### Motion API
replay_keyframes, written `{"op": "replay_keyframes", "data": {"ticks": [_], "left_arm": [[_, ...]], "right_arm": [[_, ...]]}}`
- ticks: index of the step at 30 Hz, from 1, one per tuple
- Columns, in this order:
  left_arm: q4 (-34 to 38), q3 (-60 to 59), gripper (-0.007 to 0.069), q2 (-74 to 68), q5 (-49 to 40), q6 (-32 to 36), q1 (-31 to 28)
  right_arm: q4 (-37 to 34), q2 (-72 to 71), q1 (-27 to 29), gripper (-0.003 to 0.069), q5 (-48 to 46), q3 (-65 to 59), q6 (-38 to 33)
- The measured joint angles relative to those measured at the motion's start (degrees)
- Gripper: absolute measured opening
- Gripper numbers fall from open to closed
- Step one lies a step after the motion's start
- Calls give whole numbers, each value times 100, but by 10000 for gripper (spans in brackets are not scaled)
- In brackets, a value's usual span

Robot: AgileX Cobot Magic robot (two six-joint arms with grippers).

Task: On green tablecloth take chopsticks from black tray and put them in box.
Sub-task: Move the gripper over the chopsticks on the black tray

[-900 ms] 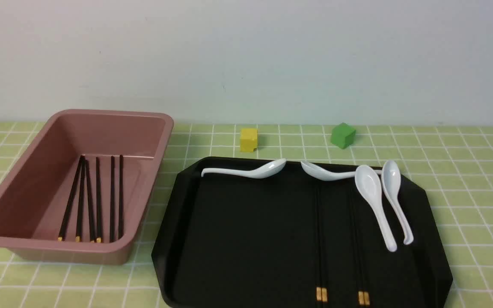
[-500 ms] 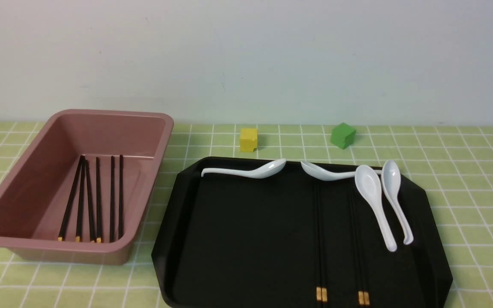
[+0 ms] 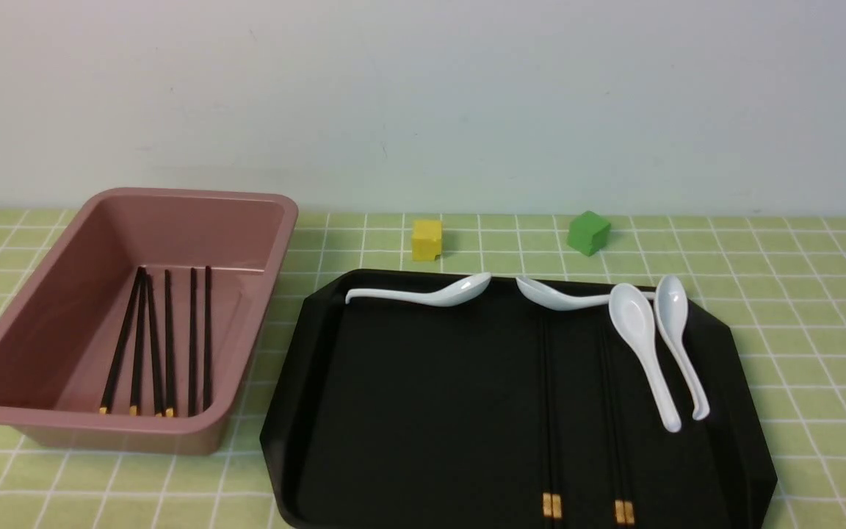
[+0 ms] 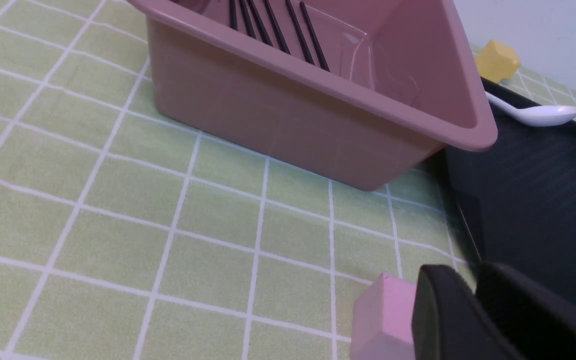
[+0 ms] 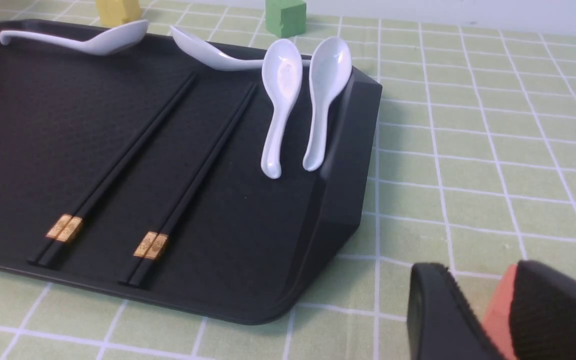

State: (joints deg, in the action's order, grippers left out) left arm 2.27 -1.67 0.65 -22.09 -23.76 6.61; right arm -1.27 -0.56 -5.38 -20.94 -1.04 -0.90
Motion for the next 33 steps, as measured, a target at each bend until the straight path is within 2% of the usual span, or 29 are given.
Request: {"op": "replay_keyframes", "data": {"ticks": [4,6,10,16,21,23,25,26,29,33], "left_arm": [[0,0,113,0,0,0,0],[0,0,113,0,0,0,0],[0,0,120,0,0,0,0],[0,0,125,0,0,0,0],[0,0,131,0,0,0,0],[0,0,134,0,0,0,0],[0,0,135,0,0,0,0],[0,0,137,0,0,0,0],[0,0,140,0,0,0,0],[0,0,144,0,0,0,0]], "right_arm": [[557,0,0,240,0,0,-7],[1239,0,0,240,-13,0,-7],[1857,0,0,240,-46,0,-14],[2107,0,0,240,-23,-5,1],[1171,0,0,240,618,-36,774],[365,0,0,240,1201,-36,1563],[39,0,0,240,1466,-36,1936],[-280,0,0,240,1792,-36,2358],[-542,0,0,240,2094,-36,2855],[-600,0,0,240,2165,-36,3090]]}}
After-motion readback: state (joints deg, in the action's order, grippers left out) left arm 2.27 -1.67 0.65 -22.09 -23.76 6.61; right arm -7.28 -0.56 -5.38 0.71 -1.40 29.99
